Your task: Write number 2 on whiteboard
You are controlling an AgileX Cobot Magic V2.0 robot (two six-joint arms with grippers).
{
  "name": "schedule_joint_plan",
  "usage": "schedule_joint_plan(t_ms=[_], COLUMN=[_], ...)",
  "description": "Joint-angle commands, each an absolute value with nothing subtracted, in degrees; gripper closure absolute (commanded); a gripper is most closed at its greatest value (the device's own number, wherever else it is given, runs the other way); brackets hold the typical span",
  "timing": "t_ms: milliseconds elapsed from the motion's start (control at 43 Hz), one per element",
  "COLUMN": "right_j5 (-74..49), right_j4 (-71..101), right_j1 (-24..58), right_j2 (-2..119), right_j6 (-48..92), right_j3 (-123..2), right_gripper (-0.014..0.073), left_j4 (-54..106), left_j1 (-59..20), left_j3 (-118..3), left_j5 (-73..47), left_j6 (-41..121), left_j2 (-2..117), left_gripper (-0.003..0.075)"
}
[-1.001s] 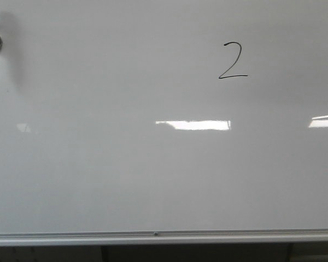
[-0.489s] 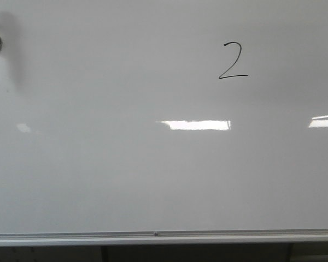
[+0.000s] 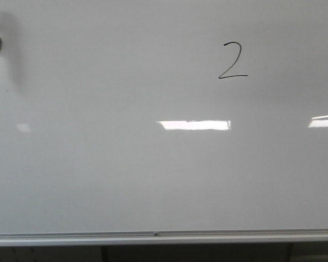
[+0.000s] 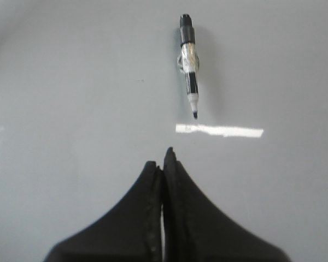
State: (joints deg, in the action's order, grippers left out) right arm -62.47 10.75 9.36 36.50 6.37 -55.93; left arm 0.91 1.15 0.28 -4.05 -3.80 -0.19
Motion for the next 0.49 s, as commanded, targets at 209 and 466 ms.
schedule_joint_plan(t_ms=[209,466], right_j5=[-59.52,-59.52], right_j4=[10.62,10.62], right_j1=[9.04,9.04], right_j2=[36.56,36.56], right_j6=[6.24,6.24], right_j3=[-57.21,-57.21], right_gripper=[0.0662,0.0662], left_j4=[0.00,0.00], left_j1=[1.93,1.93], left_j3=[2.29,2.29], left_j5=[1.91,1.80], left_j6=[-3.60,-3.60], left_j2=[-1.84,-1.73], left_gripper=[0.0741,0.0741])
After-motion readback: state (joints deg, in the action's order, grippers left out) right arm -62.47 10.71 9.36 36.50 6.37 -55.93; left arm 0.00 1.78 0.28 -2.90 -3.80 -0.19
